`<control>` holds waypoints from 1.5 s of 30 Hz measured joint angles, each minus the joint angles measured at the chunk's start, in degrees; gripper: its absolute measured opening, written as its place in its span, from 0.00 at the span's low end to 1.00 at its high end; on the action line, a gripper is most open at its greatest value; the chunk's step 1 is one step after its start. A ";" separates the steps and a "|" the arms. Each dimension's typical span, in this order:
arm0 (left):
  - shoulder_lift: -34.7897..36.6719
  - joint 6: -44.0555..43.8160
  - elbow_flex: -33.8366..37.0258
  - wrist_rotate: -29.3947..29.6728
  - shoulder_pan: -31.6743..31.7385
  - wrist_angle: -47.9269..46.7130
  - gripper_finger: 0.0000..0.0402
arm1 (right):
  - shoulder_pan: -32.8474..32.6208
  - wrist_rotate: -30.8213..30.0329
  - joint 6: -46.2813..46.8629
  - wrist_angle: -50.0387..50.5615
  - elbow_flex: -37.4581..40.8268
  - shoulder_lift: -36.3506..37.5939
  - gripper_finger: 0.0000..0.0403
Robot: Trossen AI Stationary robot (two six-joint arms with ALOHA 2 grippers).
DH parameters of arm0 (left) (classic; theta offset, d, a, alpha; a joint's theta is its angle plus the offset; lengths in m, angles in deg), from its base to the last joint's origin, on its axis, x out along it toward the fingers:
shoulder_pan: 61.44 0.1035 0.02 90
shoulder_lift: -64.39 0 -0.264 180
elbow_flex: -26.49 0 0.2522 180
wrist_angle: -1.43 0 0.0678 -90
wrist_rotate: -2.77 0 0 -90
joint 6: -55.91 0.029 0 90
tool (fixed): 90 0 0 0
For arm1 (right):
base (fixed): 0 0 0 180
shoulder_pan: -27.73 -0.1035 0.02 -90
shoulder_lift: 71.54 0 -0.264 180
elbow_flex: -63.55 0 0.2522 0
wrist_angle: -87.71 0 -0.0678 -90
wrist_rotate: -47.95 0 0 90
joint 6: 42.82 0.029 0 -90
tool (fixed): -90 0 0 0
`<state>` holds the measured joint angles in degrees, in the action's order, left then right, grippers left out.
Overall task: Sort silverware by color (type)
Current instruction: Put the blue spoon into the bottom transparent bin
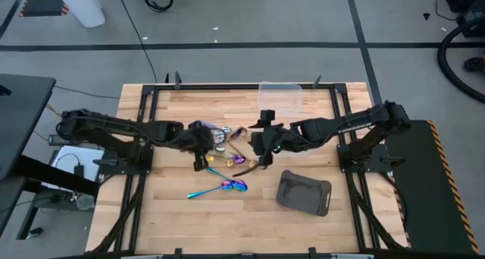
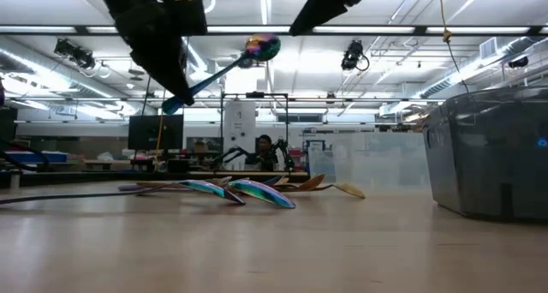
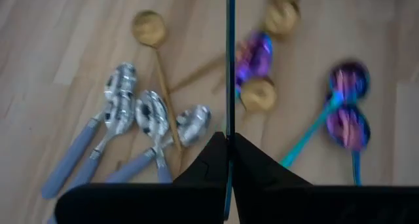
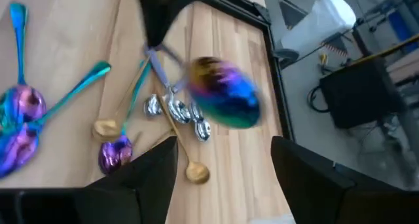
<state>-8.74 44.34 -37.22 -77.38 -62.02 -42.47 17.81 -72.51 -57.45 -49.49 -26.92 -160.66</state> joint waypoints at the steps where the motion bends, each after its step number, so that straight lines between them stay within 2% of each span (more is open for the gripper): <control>1: 0.01 -1.06 -0.03 -0.61 1.12 1.11 0.03 | -0.33 -0.20 -1.15 -0.10 0.00 0.00 0.62; 6: 0.01 -9.59 -0.03 -4.70 5.53 9.31 0.04 | -2.93 -6.07 -10.99 -1.39 0.00 -0.79 0.60; 12: 0.01 -14.58 -0.03 -19.10 8.51 22.29 0.05 | -5.51 -16.18 -28.89 -9.48 0.00 -0.76 0.56; 17: 0.01 -19.65 -0.03 -27.28 9.44 31.10 0.05 | -5.70 -16.39 -44.93 -15.30 0.00 -0.74 0.52; 22: 0.01 -23.47 -0.03 -28.26 9.42 34.84 0.05 | -4.36 -13.56 -58.96 -16.89 -0.02 -0.74 0.48; 26: 0.01 -25.51 -0.03 -28.25 9.38 36.63 0.05 | -3.04 -12.12 -65.34 -17.01 -0.02 -0.74 0.46; 31: 0.01 -26.92 -0.03 -27.81 8.51 40.98 0.05 | -1.82 -11.87 -67.42 -20.67 -0.02 -0.74 0.42; 35: 0.01 -26.94 -0.03 -27.58 8.00 43.96 0.05 | -1.12 -8.94 -71.56 -23.48 -0.02 -0.74 0.39; 40: 0.01 -27.04 -0.03 -27.55 8.02 44.02 0.06 | 0.10 -6.68 -75.42 -24.10 -0.02 -0.74 0.34; 45: 0.01 -27.35 -0.02 -27.20 8.04 44.05 0.06 | 1.49 -5.21 -75.63 -24.33 -0.02 -0.74 0.25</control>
<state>-8.74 16.98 -37.24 -104.58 -53.97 1.58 19.31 -77.72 -133.08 -73.82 -26.94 -161.40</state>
